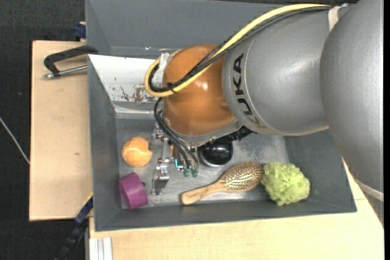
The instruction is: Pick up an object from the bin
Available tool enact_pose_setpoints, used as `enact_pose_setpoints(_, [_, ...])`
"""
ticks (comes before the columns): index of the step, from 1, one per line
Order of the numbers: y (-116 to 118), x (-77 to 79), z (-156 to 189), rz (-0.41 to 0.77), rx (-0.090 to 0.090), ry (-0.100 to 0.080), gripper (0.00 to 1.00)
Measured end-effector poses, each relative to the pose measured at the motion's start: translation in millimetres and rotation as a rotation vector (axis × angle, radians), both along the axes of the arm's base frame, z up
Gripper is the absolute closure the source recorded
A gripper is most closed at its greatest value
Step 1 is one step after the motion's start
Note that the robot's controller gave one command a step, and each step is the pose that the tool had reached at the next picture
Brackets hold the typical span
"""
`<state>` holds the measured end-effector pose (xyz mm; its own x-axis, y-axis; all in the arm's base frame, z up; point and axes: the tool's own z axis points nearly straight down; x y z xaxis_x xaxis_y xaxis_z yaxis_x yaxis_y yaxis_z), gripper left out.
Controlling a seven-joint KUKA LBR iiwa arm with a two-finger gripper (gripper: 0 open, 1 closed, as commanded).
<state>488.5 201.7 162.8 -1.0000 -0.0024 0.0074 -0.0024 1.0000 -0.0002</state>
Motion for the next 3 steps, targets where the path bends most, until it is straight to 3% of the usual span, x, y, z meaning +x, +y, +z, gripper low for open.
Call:
enact_pose_setpoints(1, [-0.9,2.2,3.4,-0.002,0.002,-0.007,0.00])
enact_pose_setpoints(2, [16.5,48.3,-64.7,-0.049,0.006,-0.020,0.00])
enact_pose_setpoints(3, [16.5,57.7,-78.1,-0.032,0.003,-0.012,0.00])
